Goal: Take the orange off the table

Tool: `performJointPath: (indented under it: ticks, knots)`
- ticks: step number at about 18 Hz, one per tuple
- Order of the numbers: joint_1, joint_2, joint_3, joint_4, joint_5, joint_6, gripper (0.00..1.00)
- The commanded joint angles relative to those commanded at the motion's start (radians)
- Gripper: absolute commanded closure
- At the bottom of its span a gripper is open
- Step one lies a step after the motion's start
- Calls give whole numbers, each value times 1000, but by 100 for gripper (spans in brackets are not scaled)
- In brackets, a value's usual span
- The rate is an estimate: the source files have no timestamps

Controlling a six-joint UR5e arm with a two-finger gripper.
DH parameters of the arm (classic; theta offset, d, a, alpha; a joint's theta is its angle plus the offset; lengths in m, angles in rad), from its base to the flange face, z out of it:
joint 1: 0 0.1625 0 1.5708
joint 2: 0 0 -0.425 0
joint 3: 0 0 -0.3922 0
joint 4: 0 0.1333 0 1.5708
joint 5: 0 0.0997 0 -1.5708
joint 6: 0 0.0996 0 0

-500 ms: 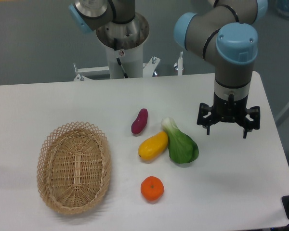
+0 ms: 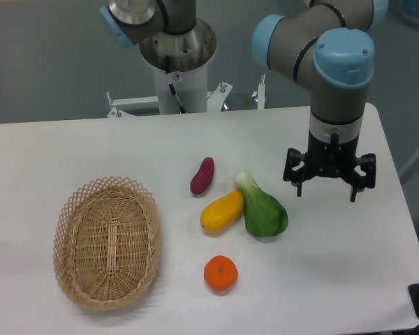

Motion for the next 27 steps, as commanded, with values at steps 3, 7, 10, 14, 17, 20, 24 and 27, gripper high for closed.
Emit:
performJointPath:
  ticks: [3,7,10,14,17,20,24,27]
  knots:
    - [-3,-8,-3,0,0,-5,0]
    - [-52,-47,3,2,0,-136,0]
    - [-106,-119,-2,9,-12,-193,0]
    - [-162,-178,-11,103,-20,-251,0]
    - [-195,-215,-14,162,-11,-287,0]
    - [-210,-219,-32,193,-9,-313,0]
    - [-236,-228,-55,218,-9,-334,0]
    - [-262,-238,-72,241,47,-374,0]
